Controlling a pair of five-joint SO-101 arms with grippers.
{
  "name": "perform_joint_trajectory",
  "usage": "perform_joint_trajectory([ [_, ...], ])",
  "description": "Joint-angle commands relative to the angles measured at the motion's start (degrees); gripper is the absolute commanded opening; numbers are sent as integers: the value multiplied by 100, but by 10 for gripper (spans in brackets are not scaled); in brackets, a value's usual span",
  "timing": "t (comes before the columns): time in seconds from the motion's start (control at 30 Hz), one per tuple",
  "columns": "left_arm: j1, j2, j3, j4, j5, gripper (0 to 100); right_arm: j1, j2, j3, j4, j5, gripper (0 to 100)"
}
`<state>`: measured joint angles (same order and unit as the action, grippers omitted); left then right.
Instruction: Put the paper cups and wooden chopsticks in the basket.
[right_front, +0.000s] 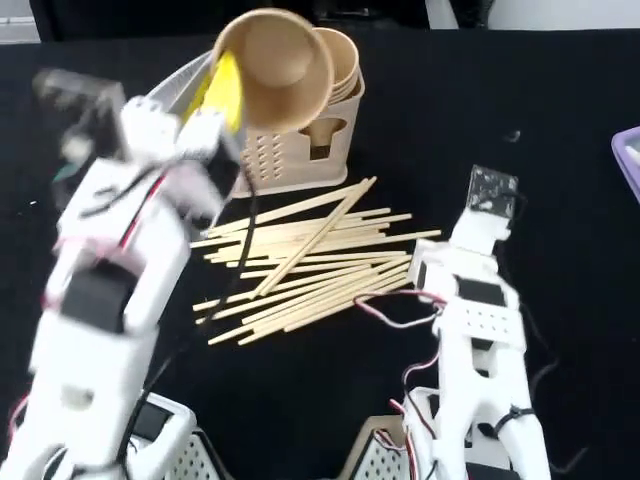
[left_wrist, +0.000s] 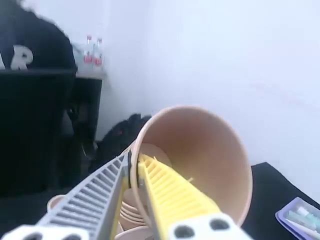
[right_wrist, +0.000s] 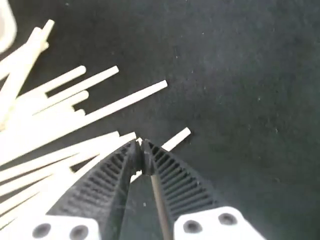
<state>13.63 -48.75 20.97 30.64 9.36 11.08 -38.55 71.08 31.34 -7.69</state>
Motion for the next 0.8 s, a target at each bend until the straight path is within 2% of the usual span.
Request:
perform_joint_trajectory([
  [0.0, 224, 1415, -1147, -220, 457, 32, -123, -127, 251, -782, -97, 12],
  [0.13, 400, 2303, -1859, 167, 484, 31, -123, -127, 426, -1029, -97, 13],
  [0.37, 418, 3165, -2774, 202, 440, 30, -132, -127, 435, -1020, -97, 13],
  [0.77, 198, 3569, -2668, 185, 440, 30, -132, -127, 435, -1020, -97, 13],
])
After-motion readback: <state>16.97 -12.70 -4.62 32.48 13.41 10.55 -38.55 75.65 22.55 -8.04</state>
